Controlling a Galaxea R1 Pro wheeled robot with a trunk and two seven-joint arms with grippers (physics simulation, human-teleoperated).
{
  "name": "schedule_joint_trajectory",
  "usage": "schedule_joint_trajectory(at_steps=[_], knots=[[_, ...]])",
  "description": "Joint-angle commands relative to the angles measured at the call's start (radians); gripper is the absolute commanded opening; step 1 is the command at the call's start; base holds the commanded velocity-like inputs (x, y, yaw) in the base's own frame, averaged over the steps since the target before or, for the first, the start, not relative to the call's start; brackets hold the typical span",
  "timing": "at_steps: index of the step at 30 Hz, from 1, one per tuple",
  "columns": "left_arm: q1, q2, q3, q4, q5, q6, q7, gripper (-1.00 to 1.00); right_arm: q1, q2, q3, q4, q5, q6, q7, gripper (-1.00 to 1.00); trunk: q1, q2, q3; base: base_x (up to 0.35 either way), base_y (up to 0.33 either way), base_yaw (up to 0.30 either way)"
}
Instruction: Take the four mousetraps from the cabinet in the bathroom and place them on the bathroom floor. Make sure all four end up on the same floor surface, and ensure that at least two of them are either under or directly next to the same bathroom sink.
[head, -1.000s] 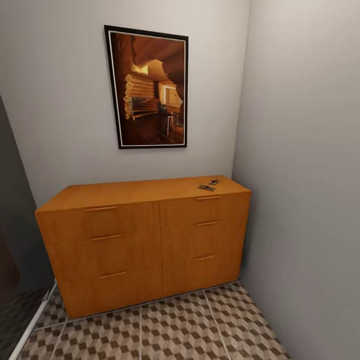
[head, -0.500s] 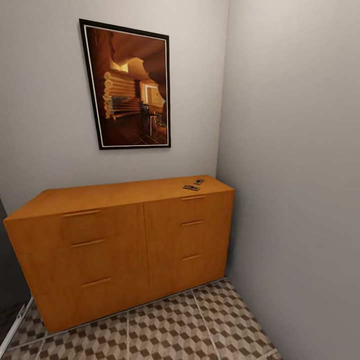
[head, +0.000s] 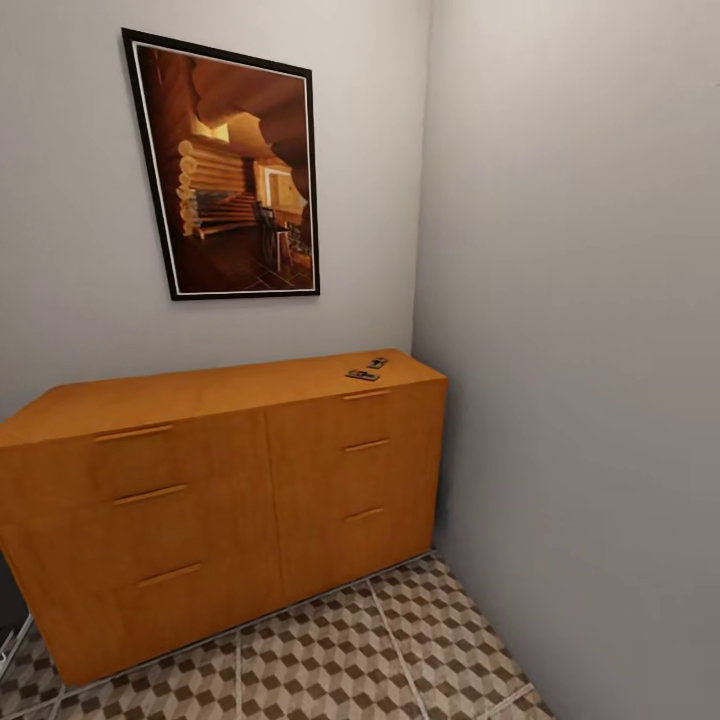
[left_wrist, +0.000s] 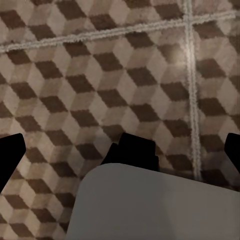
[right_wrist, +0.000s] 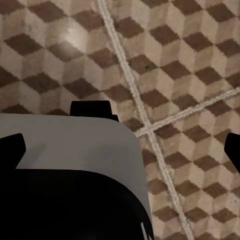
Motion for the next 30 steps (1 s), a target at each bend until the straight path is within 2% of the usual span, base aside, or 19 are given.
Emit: schedule_joint_trajectory(at_steps=[1, 23, 27, 30], knots=[[-0.001, 0.000, 0.001, 0.001, 0.006, -0.004, 0.002, 1.00, -0.001, 0.000, -0.008, 0.003, 0.011, -0.006, -0.004, 1.00, 0.000, 0.000, -0.001, 0.000, 0.000, -0.029], [-0.001, -0.007, 0.000, -0.001, 0.005, 0.004, 0.002, 1.00, -0.001, -0.005, -0.010, 0.003, 0.009, -0.006, -0.004, 1.00, 0.000, 0.000, -0.001, 0.000, 0.000, -0.005], [-0.001, -0.012, -0.001, -0.012, 0.003, 0.007, 0.003, 1.00, -0.001, -0.006, -0.008, 0.003, 0.011, -0.004, -0.005, 1.00, 0.000, 0.000, -0.001, 0.000, 0.000, 0.000], [-0.001, -0.021, -0.005, -0.052, -0.003, 0.010, 0.005, 1.00, -0.001, -0.009, -0.007, -0.002, 0.015, 0.005, -0.009, 1.00, 0.000, 0.000, -0.001, 0.000, 0.000, 0.000]])
